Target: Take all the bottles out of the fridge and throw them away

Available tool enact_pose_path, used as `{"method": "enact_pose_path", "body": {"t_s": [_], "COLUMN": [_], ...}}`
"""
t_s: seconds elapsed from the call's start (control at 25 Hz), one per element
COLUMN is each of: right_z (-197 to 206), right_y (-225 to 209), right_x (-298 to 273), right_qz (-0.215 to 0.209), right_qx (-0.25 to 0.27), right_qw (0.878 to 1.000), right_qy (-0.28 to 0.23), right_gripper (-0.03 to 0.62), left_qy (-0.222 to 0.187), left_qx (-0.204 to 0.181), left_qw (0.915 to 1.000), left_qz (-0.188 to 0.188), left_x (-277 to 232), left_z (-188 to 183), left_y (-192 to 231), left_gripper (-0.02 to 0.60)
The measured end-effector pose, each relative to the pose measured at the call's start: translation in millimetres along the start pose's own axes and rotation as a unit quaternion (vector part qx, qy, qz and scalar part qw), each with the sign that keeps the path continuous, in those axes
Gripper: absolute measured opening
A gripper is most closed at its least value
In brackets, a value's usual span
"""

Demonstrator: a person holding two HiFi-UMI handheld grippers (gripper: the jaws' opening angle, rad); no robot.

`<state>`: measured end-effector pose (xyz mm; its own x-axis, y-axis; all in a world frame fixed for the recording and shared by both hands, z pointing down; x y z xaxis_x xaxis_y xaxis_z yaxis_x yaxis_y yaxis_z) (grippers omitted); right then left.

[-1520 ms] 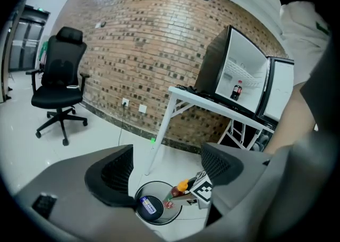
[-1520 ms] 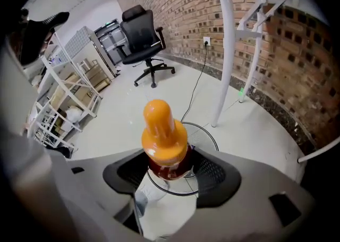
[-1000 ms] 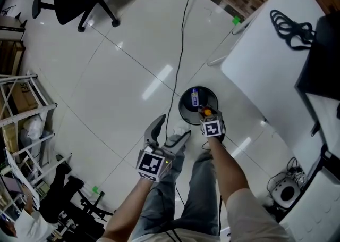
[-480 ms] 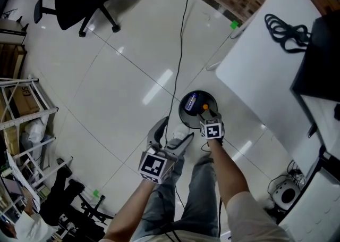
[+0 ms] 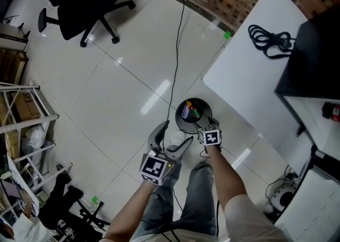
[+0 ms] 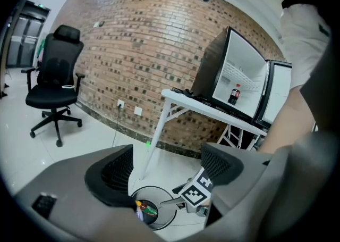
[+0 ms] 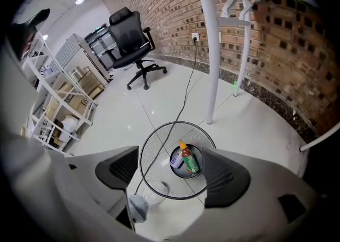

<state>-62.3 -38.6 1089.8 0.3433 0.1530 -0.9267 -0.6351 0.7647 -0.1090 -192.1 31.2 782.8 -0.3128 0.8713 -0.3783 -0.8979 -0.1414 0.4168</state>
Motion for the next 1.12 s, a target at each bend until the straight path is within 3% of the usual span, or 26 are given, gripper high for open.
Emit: {"method": "enact_pose_path", "body": {"t_s": [0.16, 0.4, 0.56, 0.88, 1.0, 1.12], "right_z": [-7.8, -10.4, -24.5, -48.2, -55.1, -60.1], "right_y": [1.9, 4.4, -0.2, -1.1, -6.2, -20.1], "right_x": [8.6, 35.7, 68.1, 207.4, 279.2, 357.8], "right_qz": [-0.011, -0.023, -0.025, -0.038, -0.032, -0.009], "right_qx": [-0.004, -0.007, -0.021, -0.074, -0.1, -0.132], "right_qw": [1.0, 0.999, 0.998, 0.986, 0.975, 0.956], "right_qy": [-0.013, -0.022, -0.053, -0.144, -0.195, -0.262], "right_gripper": [0.406, 0.405, 0.405, 0.403, 0.403, 0.403], "left_qy": [0.007, 0.004, 0.006, -0.012, -0.022, -0.027], "left_qx": [-0.024, -0.012, -0.03, -0.047, -0.062, -0.078], "left_qw": [0.9996, 0.9999, 0.9993, 0.9965, 0.9933, 0.9904], "left_qz": [0.011, 0.007, 0.02, 0.069, 0.095, 0.111], "left_x": [-1.9, -0.3, -4.6, 1.6, 5.9, 14.2], "left_z": [1.8, -12.4, -25.2, -89.7, -118.1, -147.0], "left_y": [-4.5, -19.1, -28.7, -87.8, -116.5, -145.7], "left_gripper": [0.387, 0.387, 0.387, 0.387, 0.387, 0.387]}}
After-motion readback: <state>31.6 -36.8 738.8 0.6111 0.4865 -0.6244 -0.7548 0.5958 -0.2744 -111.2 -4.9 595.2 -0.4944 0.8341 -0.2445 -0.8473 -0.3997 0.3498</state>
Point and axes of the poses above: the fingertips, and each gripper's own axes: x backward along the fingers, y to its left, z out of its underside, the point moved 4 cm from there along x, backward along the fingers, and after that the axes turned 11 degrees about z, right-handed, at the moved point
